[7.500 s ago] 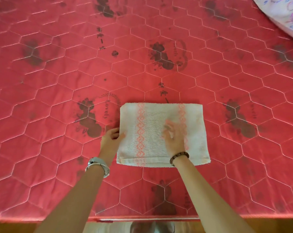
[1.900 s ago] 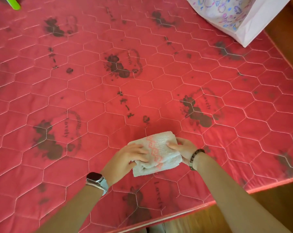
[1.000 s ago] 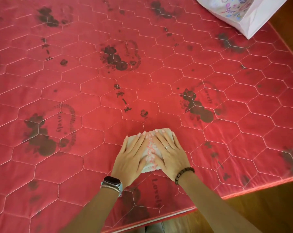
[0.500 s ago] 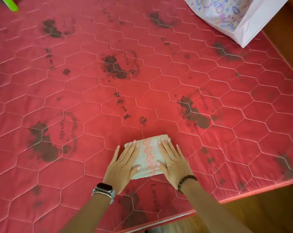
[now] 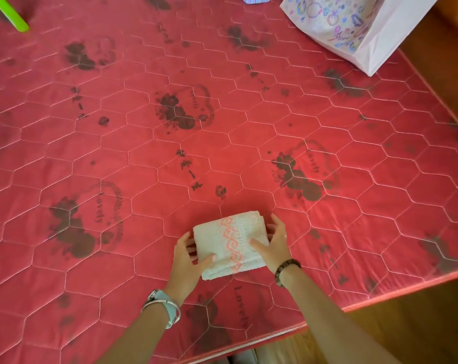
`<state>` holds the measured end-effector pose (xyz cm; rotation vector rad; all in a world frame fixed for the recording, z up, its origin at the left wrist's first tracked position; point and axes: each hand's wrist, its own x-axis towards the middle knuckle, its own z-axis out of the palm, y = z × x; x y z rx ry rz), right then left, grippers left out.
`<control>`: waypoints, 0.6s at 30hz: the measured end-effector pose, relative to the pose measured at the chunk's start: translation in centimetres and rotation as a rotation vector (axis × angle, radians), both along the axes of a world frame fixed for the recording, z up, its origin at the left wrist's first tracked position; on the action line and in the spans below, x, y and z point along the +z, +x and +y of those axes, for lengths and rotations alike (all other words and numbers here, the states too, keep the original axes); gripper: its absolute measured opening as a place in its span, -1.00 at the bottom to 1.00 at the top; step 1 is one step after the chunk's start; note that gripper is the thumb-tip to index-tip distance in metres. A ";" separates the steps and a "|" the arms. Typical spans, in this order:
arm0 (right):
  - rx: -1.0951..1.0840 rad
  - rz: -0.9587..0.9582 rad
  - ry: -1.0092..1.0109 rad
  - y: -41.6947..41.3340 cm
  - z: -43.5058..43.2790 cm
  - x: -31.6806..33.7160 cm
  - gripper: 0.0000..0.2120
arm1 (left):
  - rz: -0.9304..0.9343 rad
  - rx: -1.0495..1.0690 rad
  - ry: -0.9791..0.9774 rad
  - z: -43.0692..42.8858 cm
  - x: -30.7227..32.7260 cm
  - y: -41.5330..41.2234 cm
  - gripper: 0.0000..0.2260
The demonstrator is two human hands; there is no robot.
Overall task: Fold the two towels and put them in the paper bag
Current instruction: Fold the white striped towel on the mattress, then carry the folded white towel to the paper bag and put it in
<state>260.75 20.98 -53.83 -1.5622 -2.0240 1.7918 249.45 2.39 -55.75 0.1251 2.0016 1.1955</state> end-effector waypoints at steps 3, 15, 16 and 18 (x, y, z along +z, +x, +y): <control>-0.029 -0.090 -0.073 -0.5 0.3 0.4 -0.28 | -0.088 0.050 -0.093 0.9 0.8 -0.4 -0.49; 0.191 -0.103 -0.159 -0.2 0.8 3.4 -0.83 | -0.390 0.086 0.104 0.9 3.8 -1.5 -0.43; 0.191 -0.083 -0.162 -0.3 0.7 3.9 -0.80 | -0.386 0.086 0.123 0.8 4.8 -1.7 -0.35; 0.168 -0.037 -0.158 -0.7 0.5 5.7 -0.64 | -0.357 0.099 0.149 0.7 6.8 -2.0 -0.33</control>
